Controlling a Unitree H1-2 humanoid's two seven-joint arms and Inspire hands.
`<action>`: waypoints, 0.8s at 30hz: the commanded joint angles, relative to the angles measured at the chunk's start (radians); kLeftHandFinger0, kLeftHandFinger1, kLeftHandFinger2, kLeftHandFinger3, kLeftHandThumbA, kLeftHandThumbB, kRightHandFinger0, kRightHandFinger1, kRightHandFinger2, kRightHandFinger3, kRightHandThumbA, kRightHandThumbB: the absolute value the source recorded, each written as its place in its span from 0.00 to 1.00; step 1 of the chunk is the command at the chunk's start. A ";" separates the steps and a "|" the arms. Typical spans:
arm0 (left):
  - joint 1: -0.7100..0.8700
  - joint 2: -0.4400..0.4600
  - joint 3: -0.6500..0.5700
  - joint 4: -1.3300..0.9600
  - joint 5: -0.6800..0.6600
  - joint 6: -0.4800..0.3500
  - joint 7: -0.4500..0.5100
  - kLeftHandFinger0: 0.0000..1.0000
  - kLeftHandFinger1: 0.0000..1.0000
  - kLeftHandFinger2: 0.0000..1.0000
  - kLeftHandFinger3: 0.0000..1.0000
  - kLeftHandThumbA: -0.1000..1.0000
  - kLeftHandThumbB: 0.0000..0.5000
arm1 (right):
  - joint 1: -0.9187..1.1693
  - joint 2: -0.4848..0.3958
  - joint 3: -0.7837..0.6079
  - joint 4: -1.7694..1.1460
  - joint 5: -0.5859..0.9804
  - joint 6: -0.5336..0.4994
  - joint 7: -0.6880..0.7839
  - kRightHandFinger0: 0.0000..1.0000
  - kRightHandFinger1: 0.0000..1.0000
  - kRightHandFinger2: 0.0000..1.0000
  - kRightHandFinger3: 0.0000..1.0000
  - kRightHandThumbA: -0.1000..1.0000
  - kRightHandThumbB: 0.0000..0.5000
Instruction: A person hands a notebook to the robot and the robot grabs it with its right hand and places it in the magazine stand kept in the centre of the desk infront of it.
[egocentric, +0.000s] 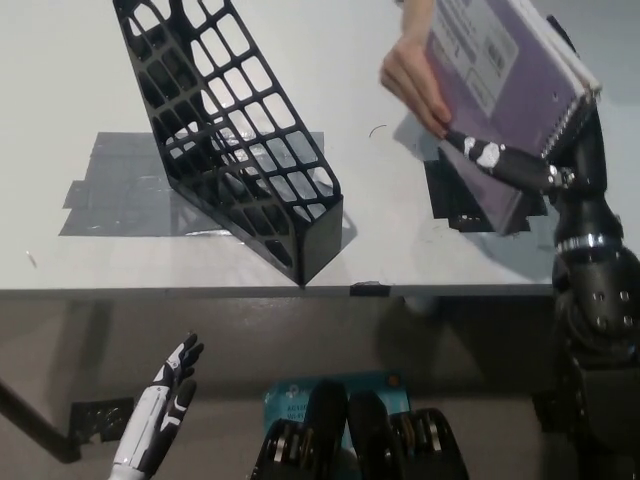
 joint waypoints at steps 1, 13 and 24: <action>-0.017 0.025 -0.006 -0.018 0.015 -0.037 0.028 1.00 1.00 1.00 1.00 1.00 1.00 | -0.122 -0.018 -0.009 0.060 0.005 0.015 -0.018 1.00 1.00 1.00 1.00 1.00 0.55; -0.028 0.029 -0.010 -0.024 0.024 -0.037 0.029 1.00 1.00 1.00 1.00 1.00 1.00 | -0.170 -0.003 -0.044 0.185 0.062 0.028 -0.029 0.00 0.00 0.00 0.00 1.00 0.01; -0.031 0.031 -0.007 -0.028 0.021 -0.037 0.028 1.00 1.00 1.00 1.00 1.00 1.00 | -0.165 0.039 -0.057 0.192 0.125 0.070 -0.025 0.00 0.00 0.00 0.00 1.00 0.12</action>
